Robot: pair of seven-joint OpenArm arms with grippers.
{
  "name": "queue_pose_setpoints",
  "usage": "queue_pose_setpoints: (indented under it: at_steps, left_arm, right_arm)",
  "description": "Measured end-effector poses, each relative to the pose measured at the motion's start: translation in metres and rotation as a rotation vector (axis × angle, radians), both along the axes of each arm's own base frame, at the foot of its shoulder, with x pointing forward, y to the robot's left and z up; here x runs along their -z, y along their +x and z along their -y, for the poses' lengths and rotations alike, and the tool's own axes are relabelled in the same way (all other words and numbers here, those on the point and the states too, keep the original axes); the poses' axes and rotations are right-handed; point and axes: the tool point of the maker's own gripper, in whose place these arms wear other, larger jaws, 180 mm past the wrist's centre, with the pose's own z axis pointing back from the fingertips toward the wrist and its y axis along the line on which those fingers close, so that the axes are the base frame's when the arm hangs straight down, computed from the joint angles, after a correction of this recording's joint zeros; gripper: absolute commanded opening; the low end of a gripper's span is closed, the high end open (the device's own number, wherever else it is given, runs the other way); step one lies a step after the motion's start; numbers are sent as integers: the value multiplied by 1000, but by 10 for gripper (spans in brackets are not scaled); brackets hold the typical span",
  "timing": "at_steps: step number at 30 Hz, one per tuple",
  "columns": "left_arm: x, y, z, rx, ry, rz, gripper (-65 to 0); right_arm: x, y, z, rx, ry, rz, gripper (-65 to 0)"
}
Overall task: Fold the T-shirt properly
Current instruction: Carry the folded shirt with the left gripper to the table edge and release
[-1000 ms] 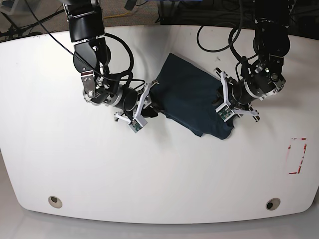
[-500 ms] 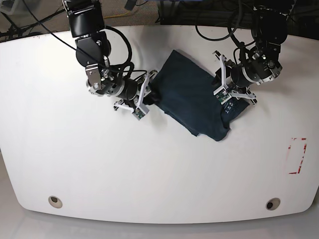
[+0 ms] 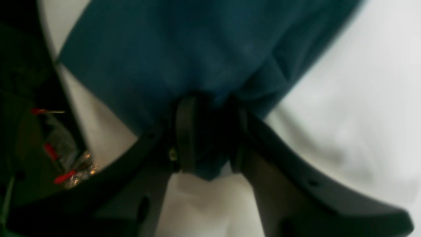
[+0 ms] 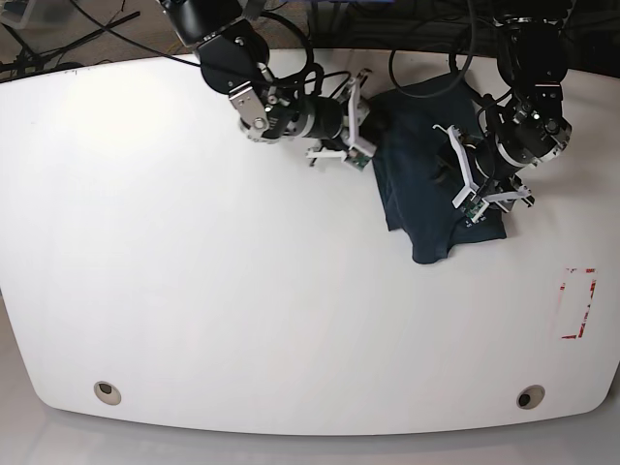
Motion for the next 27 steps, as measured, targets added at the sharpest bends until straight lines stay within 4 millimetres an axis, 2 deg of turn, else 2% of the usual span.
queue_pose_setpoints:
  at_steps: [4,7,11,14,17,19,23,27]
  left_arm:
    - [-1,2,1,-50,-36,6,-286]
    - [-2,8,-5,-167,-75,11,-286]
    - [-3,12,-7,-271,-125,18,-286]
    - [-5,15,-6,-346,-189,40,-286]
    - [-8,17,-9,-442,-255,85,-285]
    - [-6,14,-10,-480,-279,100,-285]
    - [2,3,-21,-595,-305,117,-261]
    - [5,-2,-23,-676,-336,147,-225]
  right_arm:
    - [-5,-15,-22,-62,17,-16,-498]
    - [-8,-12,-21,-51,21,-20,-498]
    - [-17,8,-7,25,57,-16,-498]
    - [-25,25,11,87,87,-7,-498]
    - [-23,34,30,114,72,-3,-498]
    - [-19,39,44,132,49,-6,-498]
    - [-25,48,56,159,75,-8,-498]
    - [-27,56,67,200,86,-9,-498]
